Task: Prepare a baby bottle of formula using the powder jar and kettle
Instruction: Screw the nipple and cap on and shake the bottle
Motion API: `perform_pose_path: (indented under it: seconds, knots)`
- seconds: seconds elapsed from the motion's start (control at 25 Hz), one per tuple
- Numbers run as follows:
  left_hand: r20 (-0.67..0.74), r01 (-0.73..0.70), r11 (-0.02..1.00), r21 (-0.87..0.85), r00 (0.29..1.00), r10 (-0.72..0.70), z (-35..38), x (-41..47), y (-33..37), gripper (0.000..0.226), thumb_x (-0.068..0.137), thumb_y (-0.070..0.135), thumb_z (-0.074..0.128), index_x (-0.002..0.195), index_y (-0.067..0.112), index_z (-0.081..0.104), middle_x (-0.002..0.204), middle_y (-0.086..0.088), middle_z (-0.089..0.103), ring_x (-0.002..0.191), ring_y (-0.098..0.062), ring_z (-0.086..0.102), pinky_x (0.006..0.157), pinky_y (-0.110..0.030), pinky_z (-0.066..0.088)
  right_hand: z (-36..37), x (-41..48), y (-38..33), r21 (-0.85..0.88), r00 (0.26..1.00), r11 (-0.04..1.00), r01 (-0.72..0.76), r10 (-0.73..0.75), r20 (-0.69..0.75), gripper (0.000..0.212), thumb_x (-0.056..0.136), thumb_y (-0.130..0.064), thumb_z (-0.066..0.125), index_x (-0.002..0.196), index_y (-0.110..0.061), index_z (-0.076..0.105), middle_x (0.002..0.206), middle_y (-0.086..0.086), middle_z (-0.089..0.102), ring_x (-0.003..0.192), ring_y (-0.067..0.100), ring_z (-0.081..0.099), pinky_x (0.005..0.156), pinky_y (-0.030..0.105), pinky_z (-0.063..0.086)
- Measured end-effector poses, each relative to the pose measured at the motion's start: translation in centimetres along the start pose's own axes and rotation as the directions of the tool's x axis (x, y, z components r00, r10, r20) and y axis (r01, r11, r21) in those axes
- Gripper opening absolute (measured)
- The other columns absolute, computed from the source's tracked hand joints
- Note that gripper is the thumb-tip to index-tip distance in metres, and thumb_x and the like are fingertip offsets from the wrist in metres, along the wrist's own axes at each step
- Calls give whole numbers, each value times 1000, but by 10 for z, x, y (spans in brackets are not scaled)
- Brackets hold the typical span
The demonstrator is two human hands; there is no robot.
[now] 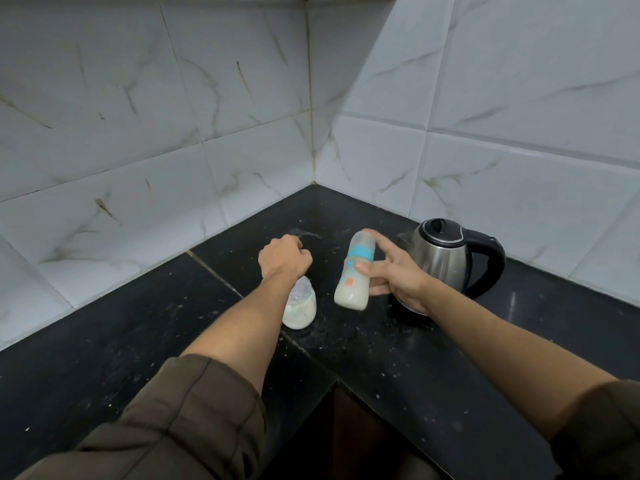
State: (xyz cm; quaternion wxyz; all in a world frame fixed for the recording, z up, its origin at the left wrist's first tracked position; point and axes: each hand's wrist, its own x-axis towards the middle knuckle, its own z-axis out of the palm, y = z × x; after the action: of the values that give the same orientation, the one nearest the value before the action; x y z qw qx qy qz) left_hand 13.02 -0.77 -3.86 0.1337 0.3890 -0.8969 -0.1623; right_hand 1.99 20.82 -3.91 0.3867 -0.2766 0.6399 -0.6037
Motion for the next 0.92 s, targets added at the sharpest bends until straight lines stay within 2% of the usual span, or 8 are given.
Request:
perform_pose_path:
  seconds: [0.08,0.12,0.28,0.32,0.48,0.64,0.76,0.92]
  knots:
    - [-5,0,1000,7,1000,0,0,0,0,28,94,26,57,114,22,75,94,-3,75,89,-25,70,86,-41,60,1,3,-1,198,980,979,43,-3,-198,72,88,-23,85,147,-42,47,129,16,74,101,34,80,77,41,67]
    - [-9,-2,1000,11,1000,2,0,-1,1,28,94,26,57,114,22,75,94,-3,75,89,-25,70,86,-41,60,2,3,-1,229,977,973,33,17,-213,68,90,-23,83,146,-41,47,130,16,73,101,35,80,77,42,67]
    - [-17,-13,1000,14,1000,13,3,-2,6,27,96,28,59,116,21,75,97,-2,76,90,-24,70,84,-38,59,3,-1,4,-38,981,990,-138,142,136,76,83,-30,89,146,-46,48,124,14,77,108,39,77,80,42,66]
    - [-16,-15,1000,13,1000,16,3,-2,7,27,96,28,59,117,21,75,97,-3,76,91,-24,70,84,-38,59,0,-2,4,-30,982,990,-138,141,126,76,83,-31,88,147,-43,49,124,14,77,108,38,78,79,42,66]
    - [-29,-15,999,28,999,16,4,-2,5,29,95,26,56,116,21,76,96,-3,76,89,-25,70,85,-39,58,-5,1,8,197,969,969,-147,181,-170,57,97,-30,76,148,-26,51,121,18,77,101,33,80,77,41,67]
    - [-29,-28,999,29,999,29,5,0,8,28,97,27,57,117,20,76,96,-3,76,85,-21,68,86,-39,58,-3,-5,17,25,965,966,-256,254,62,56,91,-35,80,141,-27,56,118,17,79,100,31,80,70,35,66]
    - [-28,-26,999,36,999,27,4,1,8,28,97,27,58,118,20,75,97,-3,75,85,-21,67,85,-38,58,-6,-3,17,134,950,948,-287,300,-87,52,95,-35,76,140,-16,60,110,20,80,86,27,82,63,32,65]
    - [-27,-31,999,32,999,32,5,0,11,28,97,28,58,117,20,76,97,-2,76,88,-22,69,84,-36,58,-3,-4,18,52,952,951,-305,301,59,50,95,-36,76,141,-21,60,117,19,79,90,26,82,64,32,66]
